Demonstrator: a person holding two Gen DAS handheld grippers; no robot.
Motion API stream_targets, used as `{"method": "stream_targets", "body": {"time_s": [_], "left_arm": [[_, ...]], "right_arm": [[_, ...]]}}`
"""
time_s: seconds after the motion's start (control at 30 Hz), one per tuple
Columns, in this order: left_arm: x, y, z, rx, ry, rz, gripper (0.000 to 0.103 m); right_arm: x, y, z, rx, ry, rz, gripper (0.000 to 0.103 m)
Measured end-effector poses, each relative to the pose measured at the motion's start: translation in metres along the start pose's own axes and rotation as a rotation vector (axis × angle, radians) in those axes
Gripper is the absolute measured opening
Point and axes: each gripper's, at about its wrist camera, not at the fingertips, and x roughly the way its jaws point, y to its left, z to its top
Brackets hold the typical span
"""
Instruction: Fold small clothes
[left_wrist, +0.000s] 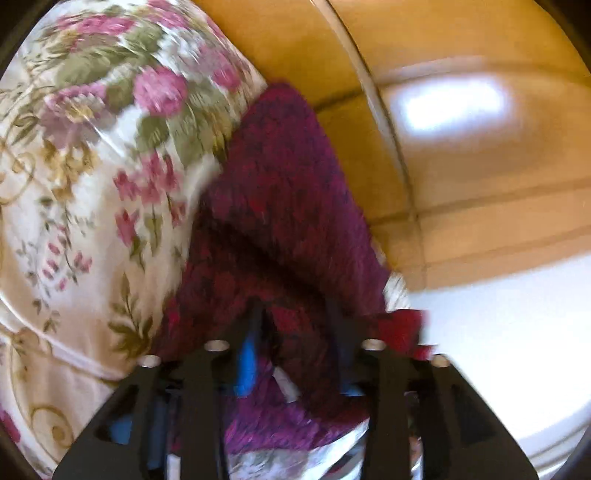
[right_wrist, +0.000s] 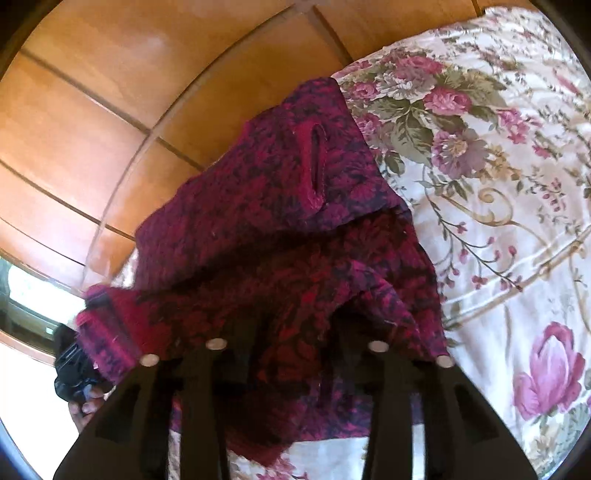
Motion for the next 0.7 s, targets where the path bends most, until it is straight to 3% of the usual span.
{"method": "stream_targets", "body": {"time_s": [0.03, 0.07, 0.1, 0.13, 0.17, 0.3, 0.47, 0.57, 0.6, 0.63, 0.67, 0.7], "left_arm": [[-0.013, 0.004, 0.007, -0.033, -0.066, -0.025, 0.066], [-0.021, 0.008, 0.009, -0.045, -0.100, -0.038, 0.070], [-0.029, 0.009, 0.012, -0.048, -0.124, -0.046, 0.070], [-0.036, 0.010, 0.013, -0.040, -0.138, -0.037, 0.070], [-0.044, 0.010, 0.012, -0.015, -0.154, -0.007, 0.070], [-0.061, 0.015, -0.010, 0.107, -0.144, 0.063, 0.070], [-0.064, 0.033, -0.059, 0.229, -0.080, 0.095, 0.077], [-0.051, 0.036, -0.076, 0.266, -0.058, 0.129, 0.077], [-0.046, 0.037, -0.078, 0.278, -0.050, 0.142, 0.077], [-0.040, 0.034, -0.082, 0.306, -0.042, 0.148, 0.067], [-0.033, 0.032, -0.081, 0.322, -0.031, 0.151, 0.044], [-0.028, 0.030, -0.080, 0.333, -0.015, 0.177, 0.038]], "right_arm": [[-0.004, 0.001, -0.001, 0.015, -0.004, 0.027, 0.062], [-0.005, -0.001, 0.003, 0.028, -0.008, 0.057, 0.067], [-0.008, -0.002, 0.005, 0.048, -0.020, 0.102, 0.079], [-0.012, -0.003, 0.006, 0.057, -0.037, 0.128, 0.090], [-0.021, -0.003, 0.007, 0.060, -0.078, 0.146, 0.094], [-0.045, -0.010, 0.009, 0.044, -0.146, 0.148, 0.098], [-0.056, -0.026, -0.015, -0.040, -0.133, 0.024, 0.098], [-0.044, -0.035, -0.033, -0.097, -0.082, -0.064, 0.085], [-0.039, -0.036, -0.041, -0.109, -0.057, -0.083, 0.073], [-0.033, -0.037, -0.046, -0.120, -0.039, -0.107, 0.062], [-0.030, -0.038, -0.049, -0.132, -0.040, -0.132, 0.059], [-0.028, -0.037, -0.051, -0.147, -0.045, -0.152, 0.051]]}}
